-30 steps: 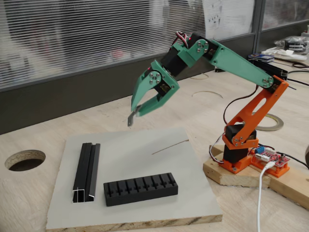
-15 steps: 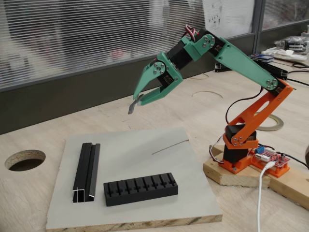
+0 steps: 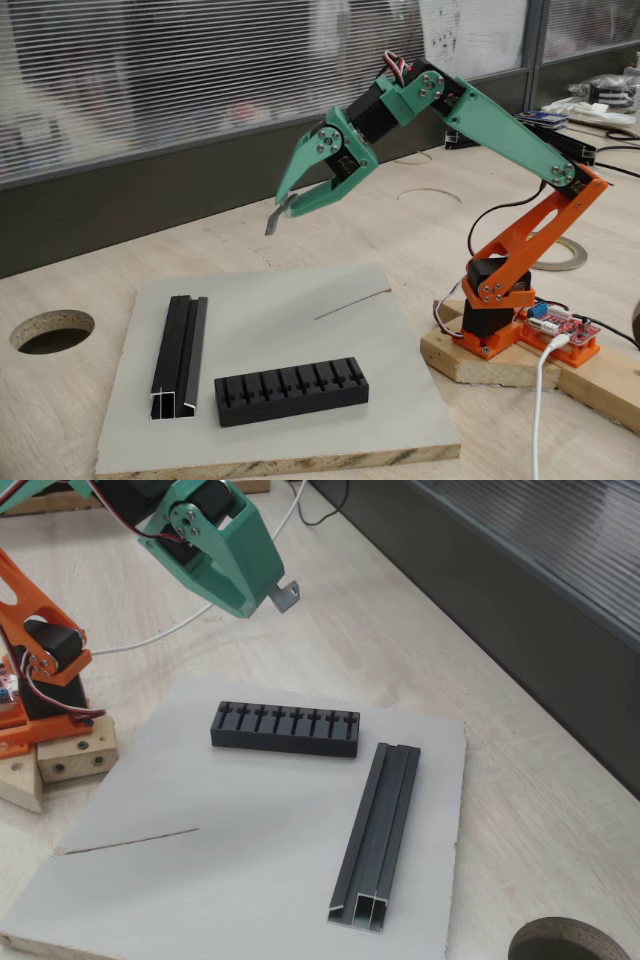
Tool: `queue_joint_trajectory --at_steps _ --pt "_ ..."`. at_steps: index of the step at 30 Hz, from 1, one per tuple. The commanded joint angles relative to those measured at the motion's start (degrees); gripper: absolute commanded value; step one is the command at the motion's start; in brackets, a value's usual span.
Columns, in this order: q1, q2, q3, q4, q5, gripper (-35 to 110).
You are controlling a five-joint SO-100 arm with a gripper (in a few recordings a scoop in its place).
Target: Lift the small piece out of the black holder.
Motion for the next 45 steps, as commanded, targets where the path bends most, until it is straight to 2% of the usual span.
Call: queue_joint_trajectory --at_steps 1,22,29,45 --pt "-0.35 1.67 -0.62 0.97 0.62 9" --pt "-0.26 1.67 -0.62 0.97 0.62 9" --pt "5.36 1.67 -1.23 0.97 0.62 8" --pt "5.36 0.62 -0.53 0.97 0.62 8"
